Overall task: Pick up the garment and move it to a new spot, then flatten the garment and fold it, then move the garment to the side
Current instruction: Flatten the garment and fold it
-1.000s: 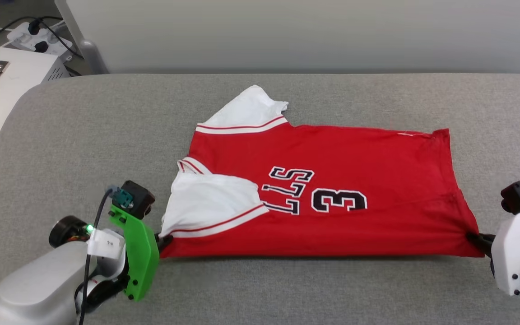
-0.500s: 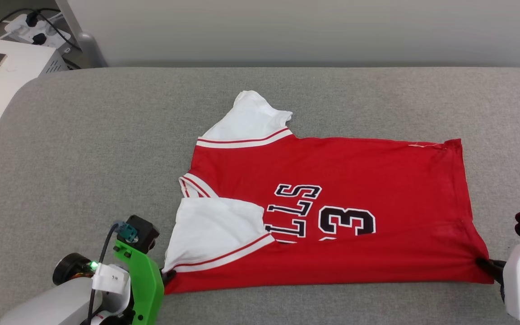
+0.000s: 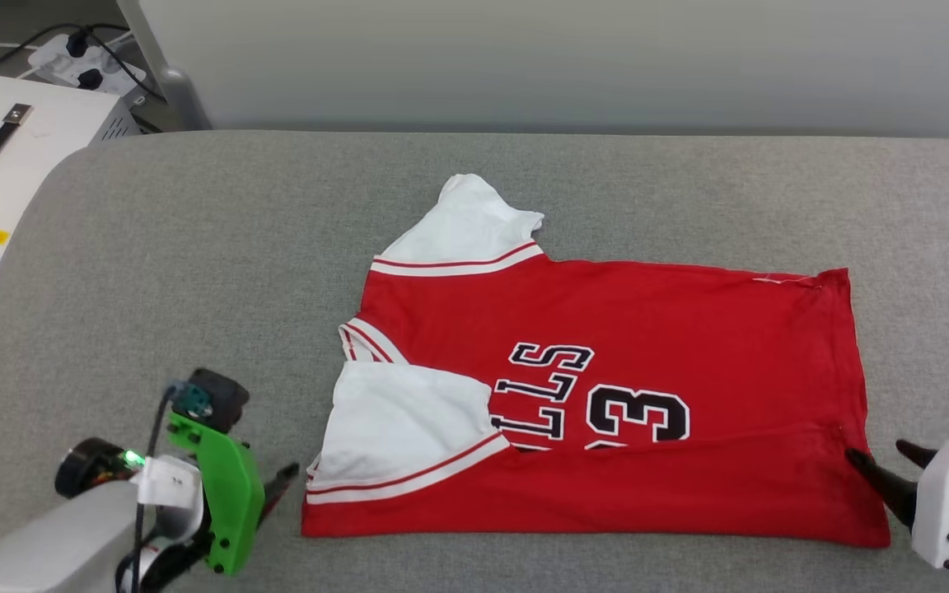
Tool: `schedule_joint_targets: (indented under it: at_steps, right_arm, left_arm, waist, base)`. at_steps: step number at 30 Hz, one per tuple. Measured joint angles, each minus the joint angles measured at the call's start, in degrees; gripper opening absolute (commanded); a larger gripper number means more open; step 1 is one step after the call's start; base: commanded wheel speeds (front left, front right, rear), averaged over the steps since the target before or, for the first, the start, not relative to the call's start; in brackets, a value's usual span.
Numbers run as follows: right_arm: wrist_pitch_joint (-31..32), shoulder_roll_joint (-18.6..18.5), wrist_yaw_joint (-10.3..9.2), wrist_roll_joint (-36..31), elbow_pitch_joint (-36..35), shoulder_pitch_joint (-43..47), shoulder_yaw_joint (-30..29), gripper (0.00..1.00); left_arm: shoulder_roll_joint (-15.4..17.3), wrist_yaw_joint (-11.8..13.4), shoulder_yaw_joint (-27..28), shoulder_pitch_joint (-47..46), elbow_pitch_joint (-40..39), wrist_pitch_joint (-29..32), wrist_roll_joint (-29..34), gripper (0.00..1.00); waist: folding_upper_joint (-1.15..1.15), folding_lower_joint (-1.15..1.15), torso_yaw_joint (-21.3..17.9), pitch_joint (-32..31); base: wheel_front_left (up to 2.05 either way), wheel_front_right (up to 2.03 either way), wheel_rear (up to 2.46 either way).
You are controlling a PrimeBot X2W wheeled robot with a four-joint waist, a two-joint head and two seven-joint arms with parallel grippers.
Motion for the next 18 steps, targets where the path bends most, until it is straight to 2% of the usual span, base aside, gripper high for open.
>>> schedule_joint_targets:
  at_steps: [5,8,12,15,16,18]
  right_arm:
    - [-8.4,0.6,-0.01,-3.9,-5.7,-0.1,-4.8,1.0]
    - [-13.2,3.2,-0.01,-6.9,-8.4,-0.5,-8.0,1.0]
    - [-18.4,8.4,-0.01,-12.3,-12.1,-1.8,-11.4,1.0]
    - [-19.2,11.6,-0.01,-15.3,-15.2,-2.0,-11.8,1.0]
    - [-19.3,12.5,-0.01,-16.4,-16.9,-2.7,-11.3,1.0]
    - [-19.7,12.7,-0.01,-17.1,-17.8,-3.9,-10.9,1.0]
  left_arm:
    - [2.6,0.9,4.2,-6.3,-0.9,-4.6,2.9,1.0]
    - [2.5,1.6,6.3,-10.1,-0.7,-6.8,4.2,1.0]
    - [0.1,2.0,8.6,-15.7,1.2,-9.2,5.8,1.0]
    - [-2.2,1.7,10.0,-20.9,3.6,-9.4,7.1,1.0]
    - [-4.7,0.0,10.5,-26.5,6.9,-7.6,7.2,1.0]
    - [-6.7,-1.7,10.6,-30.4,9.7,-4.8,7.0,1.0]
  waist:
    - [0.0,0.0,-0.1,-1.1]
    - [0.0,0.0,-0.5,-0.8]
    - [0.0,0.0,-1.3,0.9]
    - [0.0,0.0,-2.0,2.7]
    - [0.0,0.0,-2.8,4.9]
    - [0.0,0.0,-3.4,6.8]
  base:
    - [0.0,0.0,0.0]
    - [0.0,0.0,0.0]
    - [0.0,0.0,0.0]
    - [0.0,0.0,0.0]
    - [0.0,0.0,0.0]
    - [0.0,0.0,0.0]
